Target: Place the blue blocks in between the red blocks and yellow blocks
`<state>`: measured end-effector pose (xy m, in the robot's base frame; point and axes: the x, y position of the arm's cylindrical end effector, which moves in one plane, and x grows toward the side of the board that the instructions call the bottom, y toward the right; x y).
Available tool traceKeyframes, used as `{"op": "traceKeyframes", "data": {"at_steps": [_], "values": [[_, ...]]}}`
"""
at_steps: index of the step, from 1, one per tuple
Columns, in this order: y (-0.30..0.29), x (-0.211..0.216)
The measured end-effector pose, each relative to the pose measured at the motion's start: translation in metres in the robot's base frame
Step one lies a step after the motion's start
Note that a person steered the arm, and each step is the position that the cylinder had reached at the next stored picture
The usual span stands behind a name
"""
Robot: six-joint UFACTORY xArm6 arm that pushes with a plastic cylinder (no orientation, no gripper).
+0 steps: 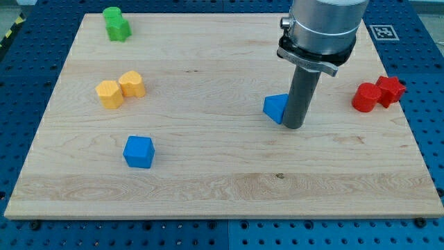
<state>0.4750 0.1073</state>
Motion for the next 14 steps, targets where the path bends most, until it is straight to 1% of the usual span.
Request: {"op": "traceKeyframes", "data": {"at_steps": [1,2,3,4,6,8,9,10,12,13,14], "values": [[-0.008,-0.018],[-0.029,-0.019],[-0.028,0.031],[-0.032,0.057],[-0.032,0.058],[-0.037,0.098],[-0.053,0.098],[-0.105,0.106],[-0.252,0.119],[-0.298,0.106],[-0.289,0.074]]}}
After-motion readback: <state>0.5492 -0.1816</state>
